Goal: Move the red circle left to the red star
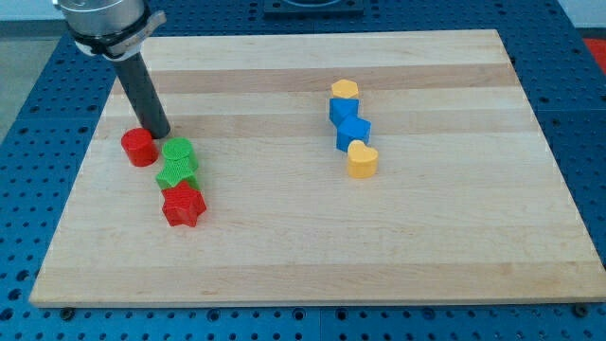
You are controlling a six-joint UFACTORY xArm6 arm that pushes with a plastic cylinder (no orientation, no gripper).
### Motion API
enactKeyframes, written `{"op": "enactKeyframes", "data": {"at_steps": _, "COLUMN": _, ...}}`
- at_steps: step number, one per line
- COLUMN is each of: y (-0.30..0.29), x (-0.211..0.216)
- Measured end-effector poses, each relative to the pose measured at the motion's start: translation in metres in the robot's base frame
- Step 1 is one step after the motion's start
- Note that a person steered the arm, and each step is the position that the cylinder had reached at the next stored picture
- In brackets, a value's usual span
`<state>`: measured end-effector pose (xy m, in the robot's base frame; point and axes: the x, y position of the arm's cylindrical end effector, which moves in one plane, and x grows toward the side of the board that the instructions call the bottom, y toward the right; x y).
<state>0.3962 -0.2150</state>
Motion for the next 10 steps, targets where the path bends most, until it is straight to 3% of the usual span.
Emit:
{"op": "enactKeyframes", "data": {"at_steps": 2, "y": -0.005, "x": 0.022}}
{"op": "enactKeyframes", "data": {"at_steps": 4, "y": -0.031, "x": -0.019}}
{"op": "enactKeyframes", "data": {"at_steps": 7, "y": -0.016, "x": 0.08}}
{"op": "enactKeyframes", "data": {"at_steps": 10, "y": -0.016, "x": 0.098}}
